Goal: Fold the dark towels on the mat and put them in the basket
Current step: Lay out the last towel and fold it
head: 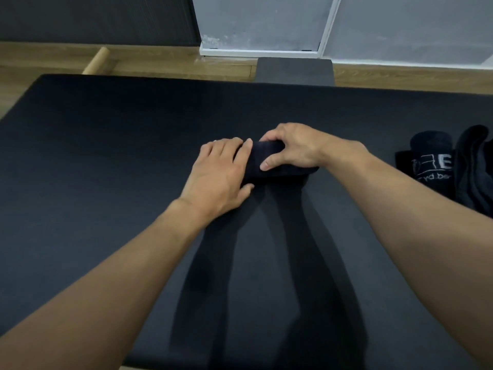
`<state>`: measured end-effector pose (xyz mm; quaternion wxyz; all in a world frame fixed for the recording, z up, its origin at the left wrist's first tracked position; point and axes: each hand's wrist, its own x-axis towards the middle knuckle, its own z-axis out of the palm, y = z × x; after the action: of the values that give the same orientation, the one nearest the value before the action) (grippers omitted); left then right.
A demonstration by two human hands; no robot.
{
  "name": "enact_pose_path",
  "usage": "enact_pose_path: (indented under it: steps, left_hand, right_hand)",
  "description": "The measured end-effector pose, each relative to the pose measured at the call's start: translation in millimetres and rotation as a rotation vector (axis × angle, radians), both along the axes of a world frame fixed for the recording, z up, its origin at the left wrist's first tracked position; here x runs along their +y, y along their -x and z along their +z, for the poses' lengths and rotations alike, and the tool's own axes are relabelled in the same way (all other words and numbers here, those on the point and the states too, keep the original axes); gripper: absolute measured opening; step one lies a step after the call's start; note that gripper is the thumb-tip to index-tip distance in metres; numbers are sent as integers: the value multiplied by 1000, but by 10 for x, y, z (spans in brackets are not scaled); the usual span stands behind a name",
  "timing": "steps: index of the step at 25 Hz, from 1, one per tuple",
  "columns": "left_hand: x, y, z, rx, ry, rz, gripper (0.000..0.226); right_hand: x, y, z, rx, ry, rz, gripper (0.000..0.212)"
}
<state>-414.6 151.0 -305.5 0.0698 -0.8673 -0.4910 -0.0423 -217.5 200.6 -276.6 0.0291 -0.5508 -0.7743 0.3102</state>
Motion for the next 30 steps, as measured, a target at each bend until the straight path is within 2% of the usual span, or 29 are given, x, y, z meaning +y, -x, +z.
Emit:
enact_pose_path:
  steps: [2, 4, 6, 7, 11, 13, 15, 17, 20, 21, 22, 25, 26, 28, 30]
  left_hand:
    - [57, -10, -62, 27, 58, 44, 75]
    - [288, -42, 44, -78, 258, 92, 69]
    - [427, -75, 140, -269, 449, 200, 65]
    - [431, -107, 119, -365, 462, 259, 64]
    - [134, -362, -21, -668, 222, 476, 68]
    - [149, -526, -73, -921, 263, 623, 67]
    - [188, -757, -176, -1151, 414, 728, 58]
    - [103, -1103, -163, -1308, 654, 767, 53]
    - [-49, -1606, -63, -1406, 1095, 629, 61]
    - [-81, -1756, -33, -1396, 1161, 591, 62]
    - [-101, -1906, -22, -1375, 1168, 577, 62]
    - [-141, -2240, -59, -1177, 1022, 584, 60]
    - [-183, -2330, -70, -1097, 969, 567, 57]
    - [-306, -2467, -91, -976, 885, 508, 52]
    - [-430, -2536, -89, -908, 789, 447, 50]
  right_hand:
    - [-180, -1, -134, -189, -280, 29, 71]
    - [-343, -5, -240, -423, -497, 83, 88]
    - [-320, 44, -223, -479, -495, 65, 80]
    - [-267, 72, -198, -447, -448, 25, 72]
    - [-297, 72, -79, -191, -225, -231, 54]
    - [-411, -65, -62, 35, -67, -427, 43]
    - [-560, -229, -80, 359, 125, -657, 34]
    - [-728, -440, -64, 601, 240, -852, 33]
    - [-919, -817, -38, 950, 305, -1051, 36]
    - [-964, -924, -22, 969, 274, -1085, 31]
    - [-1010, -1022, 2, 842, 198, -1084, 24]
    - [-1138, -1215, 14, 20, -142, -841, 22]
    - [-1198, -1256, 43, -153, -237, -768, 22]
    - [-1307, -1312, 86, -291, -352, -662, 28]
    - [-1408, -1335, 100, -349, -389, -591, 27]
